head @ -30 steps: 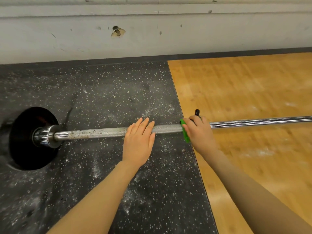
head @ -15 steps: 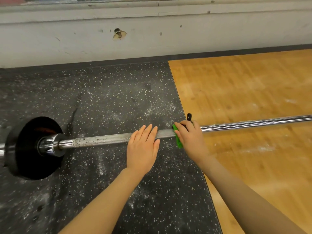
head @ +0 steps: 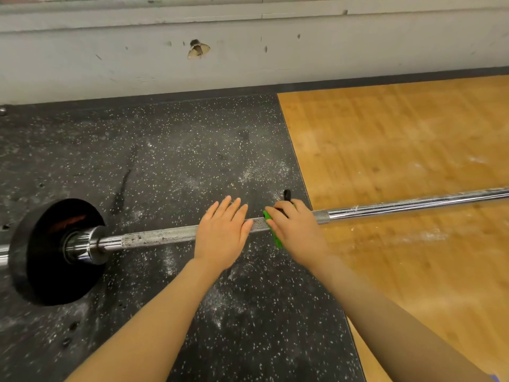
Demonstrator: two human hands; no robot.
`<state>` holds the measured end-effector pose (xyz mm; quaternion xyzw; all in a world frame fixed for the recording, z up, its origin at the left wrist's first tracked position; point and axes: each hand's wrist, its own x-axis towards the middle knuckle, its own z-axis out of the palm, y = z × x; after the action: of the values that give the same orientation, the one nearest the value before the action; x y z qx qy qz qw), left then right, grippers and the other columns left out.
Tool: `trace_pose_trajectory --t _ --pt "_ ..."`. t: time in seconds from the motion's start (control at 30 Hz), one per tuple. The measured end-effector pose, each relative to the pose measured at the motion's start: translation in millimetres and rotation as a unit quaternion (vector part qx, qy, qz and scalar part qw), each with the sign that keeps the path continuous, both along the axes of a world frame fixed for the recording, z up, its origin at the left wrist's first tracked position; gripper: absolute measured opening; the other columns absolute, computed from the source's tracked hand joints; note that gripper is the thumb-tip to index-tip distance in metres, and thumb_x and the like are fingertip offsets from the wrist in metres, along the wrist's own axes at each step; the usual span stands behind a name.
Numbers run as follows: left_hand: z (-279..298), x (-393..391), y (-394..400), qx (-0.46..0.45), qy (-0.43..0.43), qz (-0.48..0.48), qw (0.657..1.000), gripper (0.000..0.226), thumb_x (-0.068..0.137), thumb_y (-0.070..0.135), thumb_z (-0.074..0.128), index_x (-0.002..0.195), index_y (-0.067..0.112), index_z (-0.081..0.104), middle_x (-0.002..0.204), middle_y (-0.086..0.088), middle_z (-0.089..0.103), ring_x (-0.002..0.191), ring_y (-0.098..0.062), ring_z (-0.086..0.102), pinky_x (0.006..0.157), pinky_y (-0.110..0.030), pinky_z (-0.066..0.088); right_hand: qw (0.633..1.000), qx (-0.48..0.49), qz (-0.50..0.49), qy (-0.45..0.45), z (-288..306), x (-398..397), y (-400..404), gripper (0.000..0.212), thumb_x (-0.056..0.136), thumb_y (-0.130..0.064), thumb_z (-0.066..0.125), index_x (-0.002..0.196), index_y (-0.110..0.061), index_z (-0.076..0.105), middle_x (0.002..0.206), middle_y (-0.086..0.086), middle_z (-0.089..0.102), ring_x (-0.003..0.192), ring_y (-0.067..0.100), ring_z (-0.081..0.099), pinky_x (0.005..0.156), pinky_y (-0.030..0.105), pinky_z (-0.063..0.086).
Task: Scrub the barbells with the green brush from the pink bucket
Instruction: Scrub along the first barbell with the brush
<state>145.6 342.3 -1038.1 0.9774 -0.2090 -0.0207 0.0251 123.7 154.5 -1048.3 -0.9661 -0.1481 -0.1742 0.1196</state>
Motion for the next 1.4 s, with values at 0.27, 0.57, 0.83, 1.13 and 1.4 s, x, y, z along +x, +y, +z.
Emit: trace_pose_trajectory --t 0.27,0.57,0.83,1.13,1.4 --pt "0 -12 1 -0.019 -0.009 -0.006 1.0 0.067 0.102 0.044 0.007 0.129 0.013 0.059 0.136 -0.005 0.056 0.131 -0.023 0.047 0.11 -0.039 0.033 1.0 -0.024 -0.007 0.012 -2 -13 -23 0.043 0.097 -0.031 0.036 0.109 -0.007 0.069 0.097 0.008 0.067 0.083 0.028 0.059 0.072 0.036 0.051" --pt "-4 -25 0 -0.018 -0.001 0.006 1.0 0.062 0.101 0.043 0.011 0.131 0.015 0.058 0.141 -0.004 0.051 0.135 -0.021 0.042 0.112 -0.037 0.029 0.998 0.012 -0.068 0.014 -4 -26 -36 0.04 0.098 -0.029 0.038 0.106 -0.005 0.069 0.099 0.009 0.065 0.087 0.029 0.054 0.072 0.041 0.051" --pt "-1 -28 1 -0.01 0.009 0.006 1.0 0.064 0.101 0.044 0.01 0.131 0.015 0.058 0.14 -0.004 0.052 0.134 -0.02 0.043 0.111 -0.035 0.028 1.0 -0.005 -0.026 -0.01 -5 -22 5 0.037 0.098 -0.028 0.041 0.104 -0.007 0.07 0.094 0.008 0.067 0.08 0.028 0.057 0.068 0.038 0.051" --pt "0 -32 1 -0.007 0.003 0.003 1.0 0.071 0.095 0.048 -0.003 0.145 0.02 0.039 0.153 0.001 0.031 0.145 -0.016 0.022 0.114 -0.029 0.004 0.997 -0.029 -0.075 0.006 0 -34 -67 0.044 0.097 -0.029 0.035 0.106 -0.003 0.07 0.095 0.01 0.068 0.085 0.029 0.057 0.075 0.037 0.049" --pt "1 -46 0 -0.021 0.026 0.013 0.999 0.066 0.099 0.046 0.006 0.137 0.017 0.052 0.145 -0.002 0.045 0.139 -0.019 0.035 0.114 -0.034 0.023 0.996 0.036 -0.079 0.001 -5 -50 -53 0.057 0.105 -0.037 0.024 0.112 -0.001 0.067 0.106 0.011 0.064 0.098 0.028 0.049 0.082 0.04 0.048"
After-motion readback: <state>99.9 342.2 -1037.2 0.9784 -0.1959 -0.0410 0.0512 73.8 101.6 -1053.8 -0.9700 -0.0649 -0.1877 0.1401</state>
